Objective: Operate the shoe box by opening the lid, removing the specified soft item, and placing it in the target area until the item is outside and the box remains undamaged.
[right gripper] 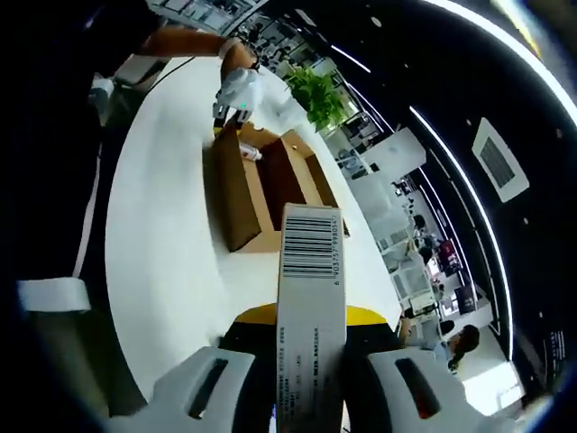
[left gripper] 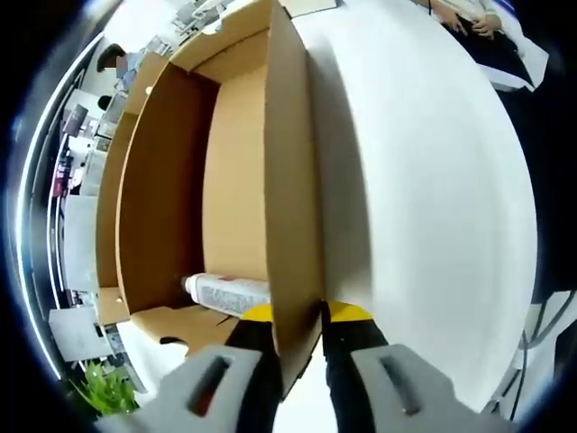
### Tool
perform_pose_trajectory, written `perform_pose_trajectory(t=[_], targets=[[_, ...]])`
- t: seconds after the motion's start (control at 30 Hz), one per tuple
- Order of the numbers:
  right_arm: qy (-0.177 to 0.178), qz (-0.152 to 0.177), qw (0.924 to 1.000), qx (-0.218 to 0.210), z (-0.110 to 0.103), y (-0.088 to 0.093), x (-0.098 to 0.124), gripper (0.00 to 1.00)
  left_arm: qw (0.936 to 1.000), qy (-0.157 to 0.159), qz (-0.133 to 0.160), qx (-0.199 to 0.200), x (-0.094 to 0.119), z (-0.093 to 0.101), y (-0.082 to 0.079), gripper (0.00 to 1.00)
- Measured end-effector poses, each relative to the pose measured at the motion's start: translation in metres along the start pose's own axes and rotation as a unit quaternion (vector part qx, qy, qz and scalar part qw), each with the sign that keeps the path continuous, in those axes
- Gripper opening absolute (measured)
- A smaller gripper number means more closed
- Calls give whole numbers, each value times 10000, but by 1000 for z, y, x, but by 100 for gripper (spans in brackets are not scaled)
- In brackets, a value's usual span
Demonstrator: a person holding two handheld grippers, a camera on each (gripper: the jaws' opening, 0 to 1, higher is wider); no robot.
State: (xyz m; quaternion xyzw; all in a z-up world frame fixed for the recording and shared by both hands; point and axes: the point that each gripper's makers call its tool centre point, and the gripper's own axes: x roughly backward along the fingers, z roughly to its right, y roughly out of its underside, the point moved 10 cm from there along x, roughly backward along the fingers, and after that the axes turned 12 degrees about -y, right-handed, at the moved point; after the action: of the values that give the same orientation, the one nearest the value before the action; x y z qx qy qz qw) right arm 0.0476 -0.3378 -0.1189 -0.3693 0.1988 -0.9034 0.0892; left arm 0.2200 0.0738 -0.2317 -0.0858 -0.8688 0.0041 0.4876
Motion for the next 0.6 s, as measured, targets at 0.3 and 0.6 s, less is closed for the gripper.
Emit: perform_pose_trajectory(t=[0.3, 0.6], targets=[[-98, -127, 9998, 134, -18, 34, 14, 22, 10000, -39, -5, 4, 0, 1, 0, 14], [-288, -238, 9987, 358, -41, 54, 0, 22, 10000, -98, -4, 21, 1, 3, -1, 14]])
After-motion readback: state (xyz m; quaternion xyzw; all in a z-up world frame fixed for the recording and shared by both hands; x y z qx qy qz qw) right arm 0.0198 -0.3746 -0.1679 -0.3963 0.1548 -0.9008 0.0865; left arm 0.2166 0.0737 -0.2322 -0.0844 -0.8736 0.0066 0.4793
